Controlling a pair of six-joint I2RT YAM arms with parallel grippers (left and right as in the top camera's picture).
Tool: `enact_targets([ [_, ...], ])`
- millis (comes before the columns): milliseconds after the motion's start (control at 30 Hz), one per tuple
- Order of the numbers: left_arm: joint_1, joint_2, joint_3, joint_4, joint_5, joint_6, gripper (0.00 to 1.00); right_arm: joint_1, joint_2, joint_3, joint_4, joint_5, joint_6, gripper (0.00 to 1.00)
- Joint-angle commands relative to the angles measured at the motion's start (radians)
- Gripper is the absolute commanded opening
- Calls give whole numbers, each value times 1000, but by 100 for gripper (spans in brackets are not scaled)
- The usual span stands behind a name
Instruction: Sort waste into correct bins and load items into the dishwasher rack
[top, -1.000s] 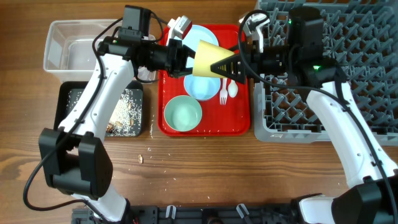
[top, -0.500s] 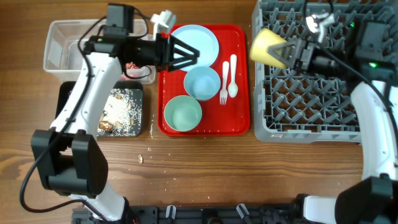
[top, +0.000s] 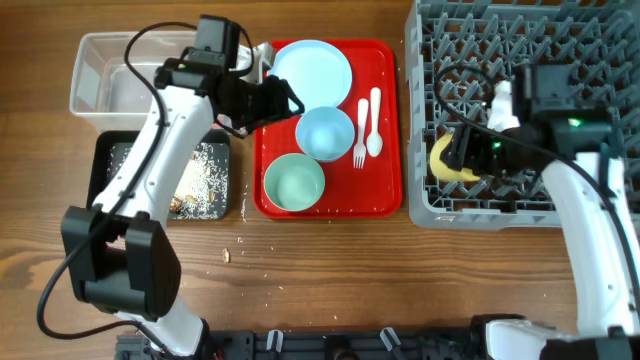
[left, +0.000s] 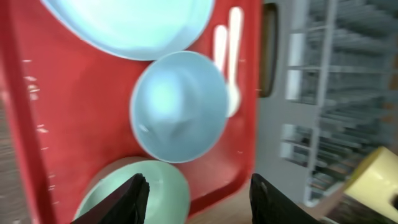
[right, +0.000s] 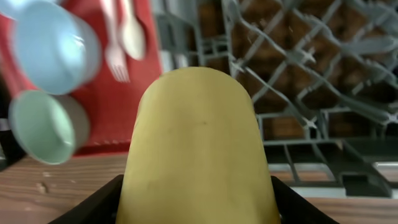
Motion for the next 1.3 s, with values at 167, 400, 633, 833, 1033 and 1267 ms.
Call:
enact_targets([
  [167,-25,-3,4,-10,-123,14,54,5,206,11,-36,124,40,48],
  [400,-25,-3,4,-10,-123,14,55,5,261,18,-14,116,31,80],
  [633,-25,-3,4,-8,-126,14,56,40,202,195,-29,-13,-4,79],
  [833,21,-4,4,-3,-181,7,56,284,240,183,140,-50,78,76],
  [1033,176,-4,4,-29,-198,-40,56,476,394,155,300,-51,229,67],
  [1267,290,-4,4,-56,-212,-39,84,546,605,155,356,-137,270,50],
])
